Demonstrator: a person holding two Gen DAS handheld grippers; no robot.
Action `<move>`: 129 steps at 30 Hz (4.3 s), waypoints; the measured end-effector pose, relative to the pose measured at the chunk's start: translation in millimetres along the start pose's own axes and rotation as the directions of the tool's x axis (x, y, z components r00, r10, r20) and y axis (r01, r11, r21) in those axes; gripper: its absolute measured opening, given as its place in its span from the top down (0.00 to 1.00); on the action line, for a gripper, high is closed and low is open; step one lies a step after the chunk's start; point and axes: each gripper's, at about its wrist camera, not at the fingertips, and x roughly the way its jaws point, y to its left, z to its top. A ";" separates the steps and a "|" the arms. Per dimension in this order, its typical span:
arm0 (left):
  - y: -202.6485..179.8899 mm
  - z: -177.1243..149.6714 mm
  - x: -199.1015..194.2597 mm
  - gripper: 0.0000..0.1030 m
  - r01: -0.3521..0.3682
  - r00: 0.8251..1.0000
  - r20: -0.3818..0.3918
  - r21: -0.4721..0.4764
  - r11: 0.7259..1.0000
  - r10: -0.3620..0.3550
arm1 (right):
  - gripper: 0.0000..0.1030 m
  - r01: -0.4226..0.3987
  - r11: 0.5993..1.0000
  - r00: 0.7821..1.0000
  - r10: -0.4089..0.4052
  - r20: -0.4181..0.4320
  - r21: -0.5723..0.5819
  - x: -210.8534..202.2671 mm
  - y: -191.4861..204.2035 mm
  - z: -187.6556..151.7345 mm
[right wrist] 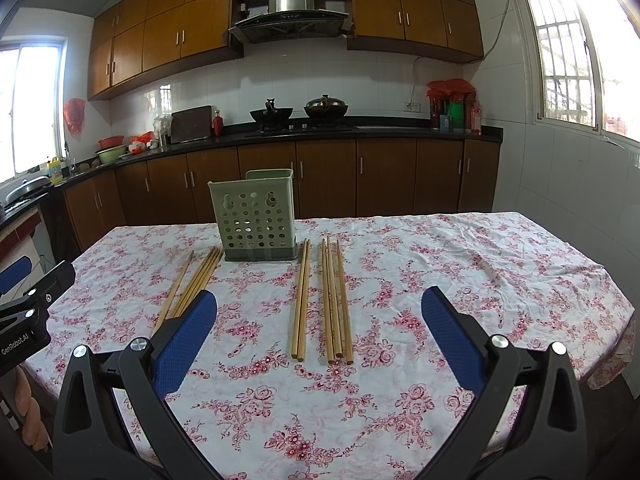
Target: Organize utensils
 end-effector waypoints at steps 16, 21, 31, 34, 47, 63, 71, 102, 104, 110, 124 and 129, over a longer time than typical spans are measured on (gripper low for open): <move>0.0 0.0 0.0 0.04 0.000 1.000 -0.001 -0.001 1.000 0.000 | 0.02 0.000 1.000 1.000 0.000 -0.001 0.000 0.4 1.3 -1.0; 0.0 0.0 0.0 0.04 0.000 1.000 -0.002 -0.001 1.000 0.000 | 0.02 0.000 1.000 1.000 0.000 -0.001 -0.001 0.1 1.4 -1.6; 0.1 0.0 0.1 0.04 0.001 1.000 -0.003 -0.002 1.000 -0.001 | 0.02 0.001 1.000 1.000 -0.001 -0.002 -0.001 0.8 1.6 -2.2; -0.1 -0.1 0.1 0.04 0.001 1.000 -0.004 -0.002 1.000 -0.001 | 0.02 0.000 1.000 1.000 0.000 -0.002 -0.001 0.1 0.7 -2.2; 12.3 -13.4 40.8 0.04 -0.038 0.988 -0.149 -0.031 0.999 0.033 | 0.02 0.011 0.998 0.991 -0.004 -0.134 0.054 36.6 -18.0 -13.5; 40.1 -25.3 140.9 0.43 -0.006 0.909 -0.413 -0.128 0.992 -0.048 | 0.74 0.013 0.988 0.886 0.061 -0.459 0.157 158.1 -59.3 -18.9; 24.3 -31.2 164.9 0.63 0.072 0.872 -0.475 -0.123 0.990 -0.122 | 0.91 0.023 0.993 0.873 0.035 -0.487 0.112 177.2 -55.3 -23.6; 54.5 -25.3 221.9 0.91 0.030 0.852 -0.522 -0.027 0.999 -0.040 | 0.92 0.098 0.993 0.893 -0.060 -0.445 0.062 199.1 -78.1 -15.7; 55.0 -24.9 222.0 0.91 0.031 0.852 -0.522 -0.029 0.999 -0.042 | 0.92 0.097 0.993 0.894 -0.059 -0.445 0.064 199.8 -78.5 -15.8; 52.8 -29.0 210.0 0.91 0.042 0.851 -0.523 -0.014 0.999 -0.043 | 0.92 0.090 0.995 0.892 -0.060 -0.448 0.046 191.6 -77.7 -19.7; 76.4 61.4 168.2 0.92 0.038 0.955 -0.289 -0.084 0.996 -0.061 | 0.92 0.091 0.994 0.984 -0.081 -0.159 0.053 140.8 -85.2 72.9; 92.8 104.3 162.5 0.92 0.036 0.977 -0.205 -0.136 0.990 -0.063 | 0.92 0.082 0.995 0.995 -0.077 -0.070 0.065 130.5 -88.0 103.1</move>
